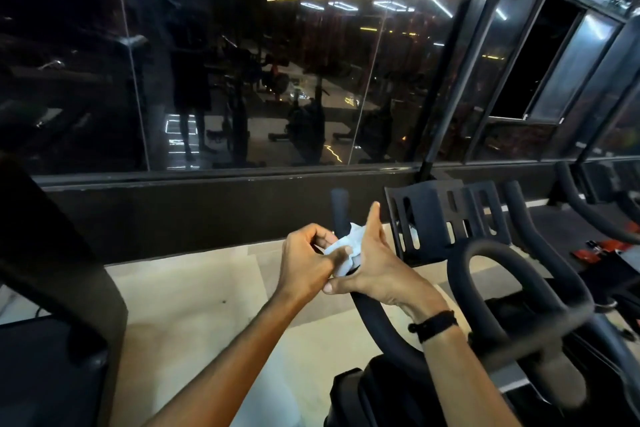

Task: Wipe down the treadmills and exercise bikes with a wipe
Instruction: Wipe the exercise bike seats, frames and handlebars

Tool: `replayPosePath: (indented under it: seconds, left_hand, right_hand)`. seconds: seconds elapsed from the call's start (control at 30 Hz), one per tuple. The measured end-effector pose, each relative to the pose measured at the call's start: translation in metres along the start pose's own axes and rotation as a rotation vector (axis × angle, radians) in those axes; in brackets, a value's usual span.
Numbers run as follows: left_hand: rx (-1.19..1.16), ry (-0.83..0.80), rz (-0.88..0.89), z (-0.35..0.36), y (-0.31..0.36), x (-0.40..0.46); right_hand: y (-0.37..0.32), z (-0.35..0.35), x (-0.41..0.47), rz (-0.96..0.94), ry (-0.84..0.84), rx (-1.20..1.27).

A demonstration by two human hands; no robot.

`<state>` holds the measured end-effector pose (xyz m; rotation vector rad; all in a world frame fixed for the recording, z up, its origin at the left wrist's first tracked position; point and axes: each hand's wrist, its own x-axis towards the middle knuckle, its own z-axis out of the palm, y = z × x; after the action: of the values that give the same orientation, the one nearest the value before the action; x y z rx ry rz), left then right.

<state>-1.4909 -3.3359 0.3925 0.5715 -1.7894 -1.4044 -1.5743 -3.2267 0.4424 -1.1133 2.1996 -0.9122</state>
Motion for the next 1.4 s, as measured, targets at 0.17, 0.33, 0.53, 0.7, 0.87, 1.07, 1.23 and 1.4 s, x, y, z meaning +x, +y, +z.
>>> replayPosePath:
  seconds: [0.17,0.33,0.53,0.7,0.87,1.07,1.23,1.4]
  left_hand:
    - [-0.043,-0.125,-0.111,-0.025,0.009,0.009]
    - [-0.15,0.012,-0.223,-0.043,0.009,0.017]
    - [-0.22,0.292,-0.241,-0.017,0.007,0.015]
    - [-0.266,0.343,-0.298,0.007,0.005,0.013]
    - [-0.257,0.321,-0.311,0.022,-0.001,0.008]
    - [-0.301,0.307,-0.322,0.031,0.009,0.002]
    - [-0.276,0.36,-0.302,0.016,0.012,0.003]
    - [-0.128,-0.102,-0.161,-0.007,0.006,-0.004]
  right_hand:
    - [-0.02,0.006,0.015,0.002,-0.107,0.055]
    - [-0.031,0.021,0.042,0.071,0.227,0.039]
    - [-0.007,0.037,0.061,0.14,0.562,-0.132]
    - [0.016,0.044,0.011,0.208,0.427,-0.254]
    - [0.029,0.043,-0.044,0.273,0.328,-0.462]
    - [0.035,0.043,-0.025,0.02,0.308,-0.213]
    - [0.026,0.035,-0.005,-0.031,0.268,-0.066]
    - [0.015,0.024,0.014,0.032,0.282,-0.082]
